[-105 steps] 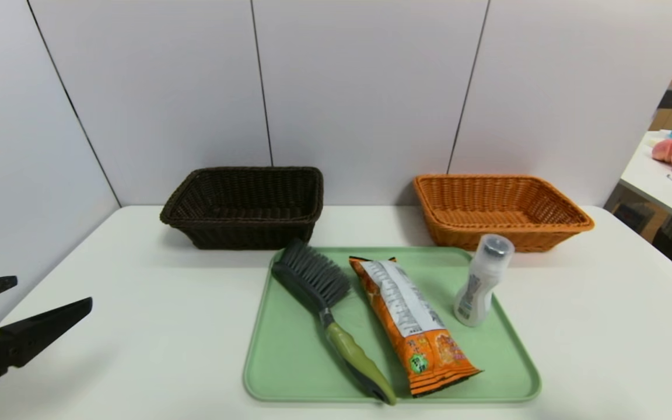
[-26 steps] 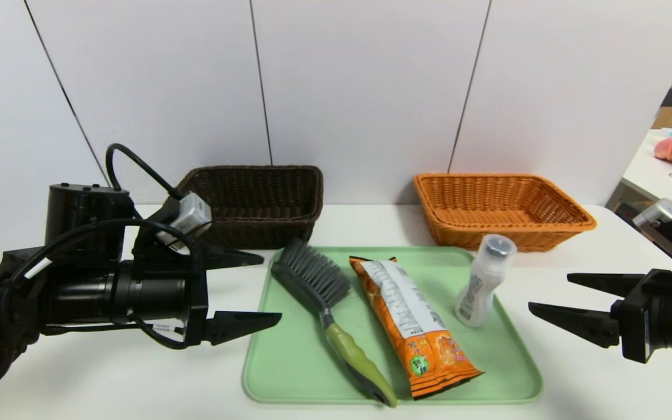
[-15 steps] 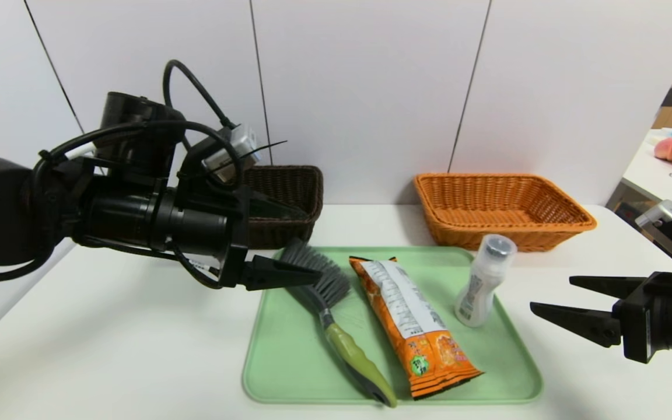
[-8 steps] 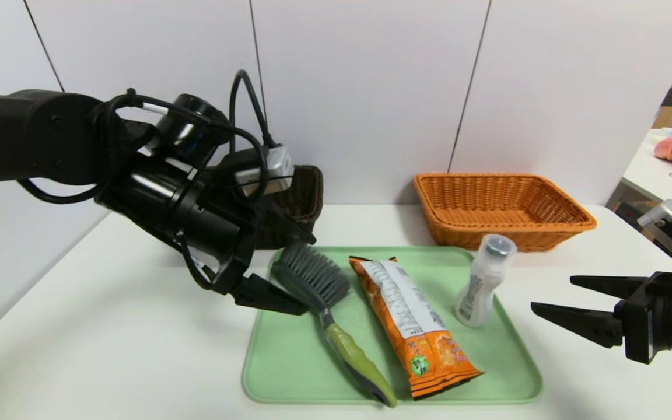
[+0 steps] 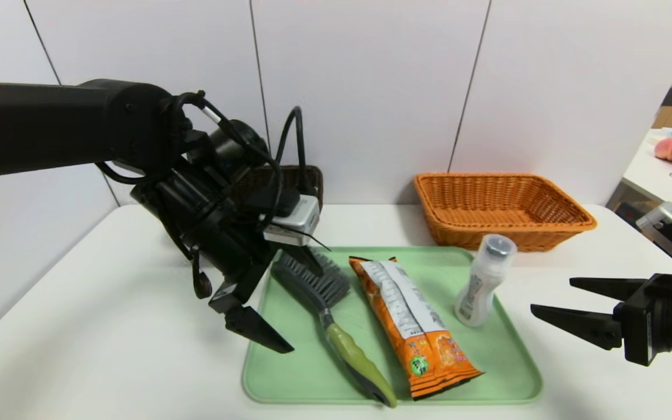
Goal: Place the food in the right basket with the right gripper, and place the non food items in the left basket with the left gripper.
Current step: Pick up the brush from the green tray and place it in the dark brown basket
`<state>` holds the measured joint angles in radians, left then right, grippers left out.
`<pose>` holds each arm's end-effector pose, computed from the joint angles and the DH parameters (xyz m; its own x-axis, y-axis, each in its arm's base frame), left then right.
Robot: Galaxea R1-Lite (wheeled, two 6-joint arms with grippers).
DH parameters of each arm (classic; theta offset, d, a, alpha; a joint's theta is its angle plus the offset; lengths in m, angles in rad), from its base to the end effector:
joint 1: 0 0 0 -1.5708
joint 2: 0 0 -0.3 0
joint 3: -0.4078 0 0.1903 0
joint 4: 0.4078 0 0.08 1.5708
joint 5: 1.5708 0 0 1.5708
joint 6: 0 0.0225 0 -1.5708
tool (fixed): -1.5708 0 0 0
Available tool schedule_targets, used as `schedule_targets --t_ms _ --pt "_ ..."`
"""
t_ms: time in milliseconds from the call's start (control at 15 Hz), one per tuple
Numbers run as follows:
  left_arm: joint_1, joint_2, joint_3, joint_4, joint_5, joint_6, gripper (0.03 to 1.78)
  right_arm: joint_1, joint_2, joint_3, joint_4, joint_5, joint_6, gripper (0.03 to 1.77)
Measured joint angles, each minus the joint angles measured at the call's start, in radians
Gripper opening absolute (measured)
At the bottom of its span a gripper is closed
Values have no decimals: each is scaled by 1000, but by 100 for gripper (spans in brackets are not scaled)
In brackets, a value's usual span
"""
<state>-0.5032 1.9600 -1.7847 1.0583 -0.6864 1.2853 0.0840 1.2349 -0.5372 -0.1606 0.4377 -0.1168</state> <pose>0.2833 -0.1722 0.2295 -0.0814 -0.6786 -0.7300 0.9500 -0.2743 0.1490 0.1683 0.0237 0.1775 0.7399 0.4877 -0.4634 -0.4953 0.8610 0.1153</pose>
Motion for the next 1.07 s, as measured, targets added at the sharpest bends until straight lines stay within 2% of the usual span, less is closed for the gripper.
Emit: schedule_targets --t_ms 267,333,533,1067 --pt "-20 113 -176 176 30 176 169 0 1 14 -1 0 1 170" --pt "-33 135 -189 180 53 190 169 0 3 18 -1 0 1 170" --pt "-55 179 -199 179 69 196 169 0 9 25 -4 4 1 170" --pt "-78 256 -200 94 71 193 169 0 17 29 -4 7 1 170"
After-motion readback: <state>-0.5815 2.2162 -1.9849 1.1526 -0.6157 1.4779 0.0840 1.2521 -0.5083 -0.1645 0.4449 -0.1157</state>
